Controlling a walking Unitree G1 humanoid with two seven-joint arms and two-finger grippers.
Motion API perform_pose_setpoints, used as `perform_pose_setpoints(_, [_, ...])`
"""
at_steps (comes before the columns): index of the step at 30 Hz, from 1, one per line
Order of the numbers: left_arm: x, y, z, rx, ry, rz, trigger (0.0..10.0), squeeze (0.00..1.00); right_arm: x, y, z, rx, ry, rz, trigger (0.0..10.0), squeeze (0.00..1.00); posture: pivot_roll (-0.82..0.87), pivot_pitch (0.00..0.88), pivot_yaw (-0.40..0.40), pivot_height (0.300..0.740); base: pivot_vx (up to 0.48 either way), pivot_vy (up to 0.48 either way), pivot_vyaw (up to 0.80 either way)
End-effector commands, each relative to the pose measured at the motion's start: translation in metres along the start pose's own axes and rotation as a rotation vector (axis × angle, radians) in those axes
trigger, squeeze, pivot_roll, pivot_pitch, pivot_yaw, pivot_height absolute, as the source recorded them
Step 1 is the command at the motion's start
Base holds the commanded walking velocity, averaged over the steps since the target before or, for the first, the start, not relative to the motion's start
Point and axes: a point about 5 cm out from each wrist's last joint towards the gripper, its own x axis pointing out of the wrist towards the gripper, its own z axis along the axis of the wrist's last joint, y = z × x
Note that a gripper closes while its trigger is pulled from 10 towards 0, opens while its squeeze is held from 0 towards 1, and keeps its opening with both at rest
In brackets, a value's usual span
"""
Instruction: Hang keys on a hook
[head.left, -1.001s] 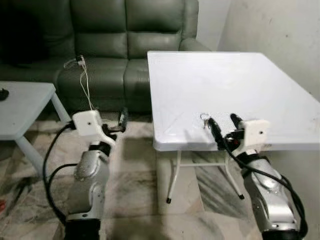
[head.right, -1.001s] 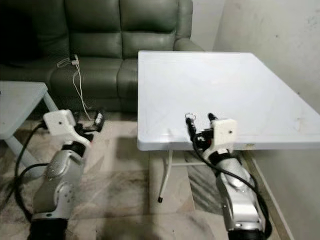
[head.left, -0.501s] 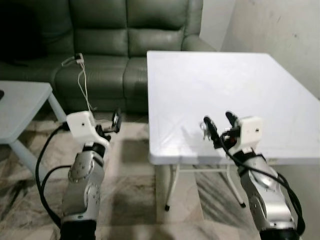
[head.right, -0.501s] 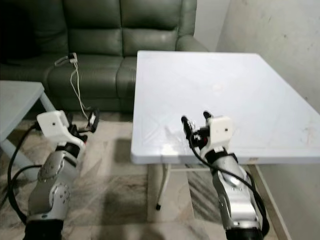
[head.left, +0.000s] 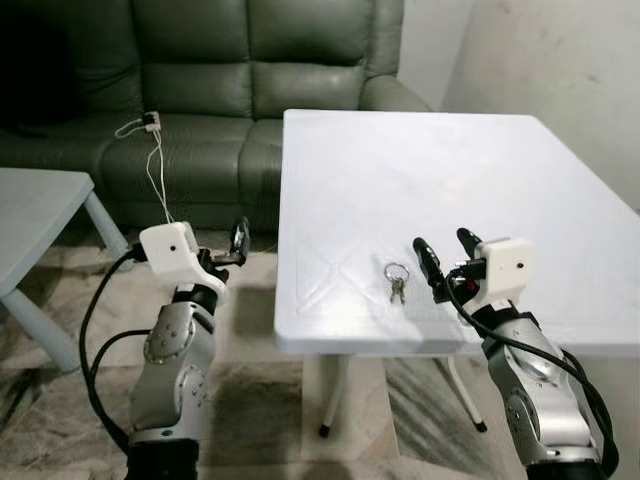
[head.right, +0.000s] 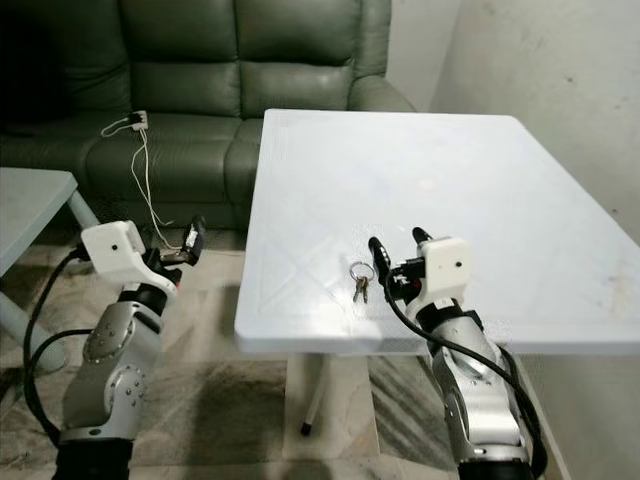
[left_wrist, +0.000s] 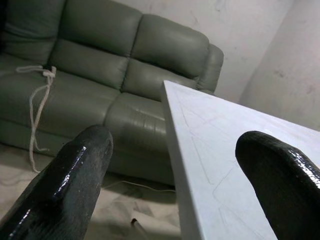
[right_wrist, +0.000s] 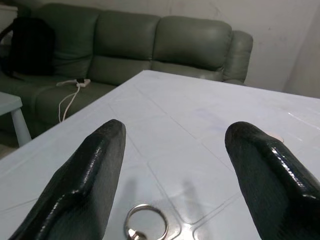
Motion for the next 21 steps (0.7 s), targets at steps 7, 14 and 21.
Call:
perform_pose_setpoints(7, [-0.002,-0.006,-0.002,0.012,0.010,0.000,10.0,0.00,-0.001,0.001,0.003,-0.002,0.004,0.046,10.0,0.00,0.00,0.000,-0.081,0.740,0.000,0.000,0.00])
perform_pose_setpoints(14, [-0.006,-0.013,-0.007,0.005,0.026,-0.005,10.0,0.00,-0.004,0.005,0.004,0.002,0.012,0.122,10.0,1.00,0.00,0.002,-0.089,0.740,0.000,0.000,0.00])
perform_pose_setpoints(21, [-0.009,-0.015,-0.010,0.002,0.035,-0.003,10.0,0.00,-0.005,0.004,0.003,-0.026,0.033,0.162,10.0,1.00,0.00,0.003,-0.093,0.740,0.000,0.000,0.00])
